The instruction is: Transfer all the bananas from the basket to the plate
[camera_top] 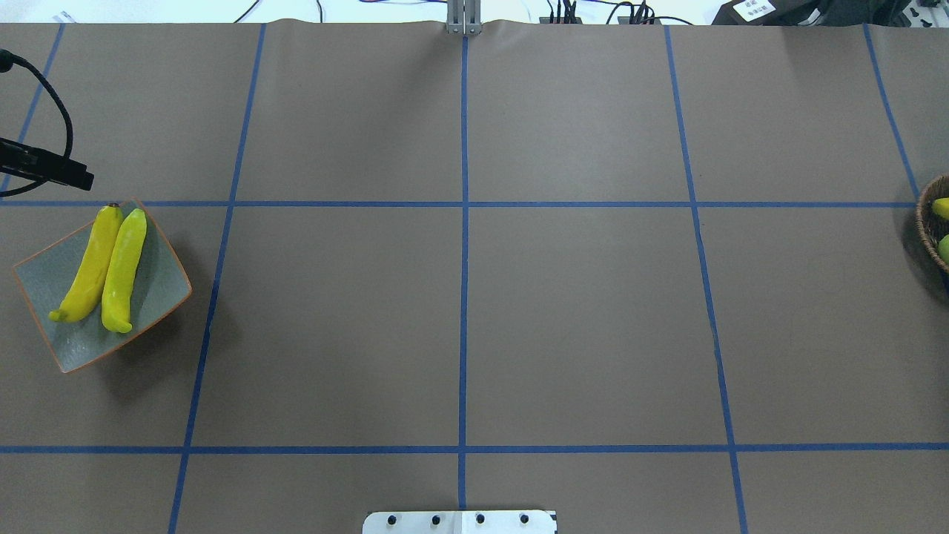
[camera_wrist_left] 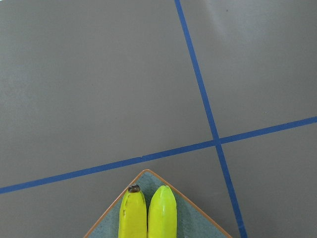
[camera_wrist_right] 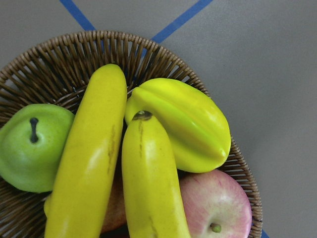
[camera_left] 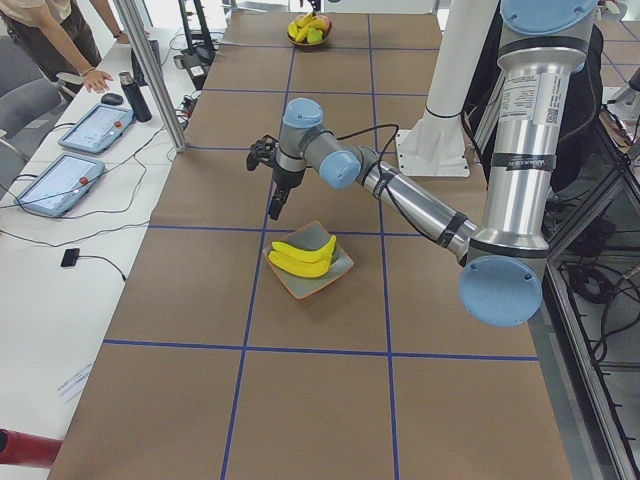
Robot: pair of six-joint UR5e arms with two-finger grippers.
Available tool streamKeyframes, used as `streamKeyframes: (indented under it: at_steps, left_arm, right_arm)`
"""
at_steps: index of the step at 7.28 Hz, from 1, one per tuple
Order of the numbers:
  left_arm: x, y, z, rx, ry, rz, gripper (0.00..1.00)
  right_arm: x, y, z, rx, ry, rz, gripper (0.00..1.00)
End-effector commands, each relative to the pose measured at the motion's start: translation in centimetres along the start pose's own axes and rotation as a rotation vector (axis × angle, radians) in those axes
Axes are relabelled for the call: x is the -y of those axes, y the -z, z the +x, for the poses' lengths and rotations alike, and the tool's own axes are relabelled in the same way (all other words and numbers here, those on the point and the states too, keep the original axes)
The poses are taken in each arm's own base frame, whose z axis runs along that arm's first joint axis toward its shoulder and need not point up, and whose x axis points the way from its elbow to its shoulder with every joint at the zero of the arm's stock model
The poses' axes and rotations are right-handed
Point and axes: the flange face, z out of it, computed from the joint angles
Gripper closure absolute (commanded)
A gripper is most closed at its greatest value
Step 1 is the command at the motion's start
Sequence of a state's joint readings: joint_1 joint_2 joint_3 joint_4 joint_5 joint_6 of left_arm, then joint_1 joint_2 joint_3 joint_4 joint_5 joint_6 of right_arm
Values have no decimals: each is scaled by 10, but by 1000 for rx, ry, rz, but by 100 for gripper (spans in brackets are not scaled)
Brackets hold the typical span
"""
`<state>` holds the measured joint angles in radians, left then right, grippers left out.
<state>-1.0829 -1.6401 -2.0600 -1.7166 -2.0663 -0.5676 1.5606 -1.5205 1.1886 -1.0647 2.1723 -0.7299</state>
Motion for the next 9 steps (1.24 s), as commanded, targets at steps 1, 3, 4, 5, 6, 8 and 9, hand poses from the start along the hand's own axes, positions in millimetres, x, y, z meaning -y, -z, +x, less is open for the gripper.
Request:
streamKeyframes:
  at_steps: [1, 3, 4, 5, 6, 8, 9]
  left_arm:
    - [0, 1, 0, -1, -1, 1, 0]
    - [-1, 0, 0, 0, 0, 0, 0]
    - [-1, 0, 0, 0, 0, 0, 0]
    - [-1, 0, 0, 0, 0, 0, 0]
    - [-1, 0, 0, 0, 0, 0, 0]
    - [0, 1, 0, -1, -1, 1, 0]
    - [-1, 0, 0, -1, 0, -1, 0]
  right_arm:
    - [-4, -6, -1, 8, -16, -10, 10]
    - [3, -6, -2, 11, -37, -6, 13]
    - [14, -8, -6, 14, -55, -4, 15]
    - [16, -9, -5, 16, -52, -6, 15]
    - [13, -11, -5, 14, -53, -13, 15]
    - [12, -13, -6, 13, -54, -19, 15]
    - [11, -18, -7, 21, -56, -27, 17]
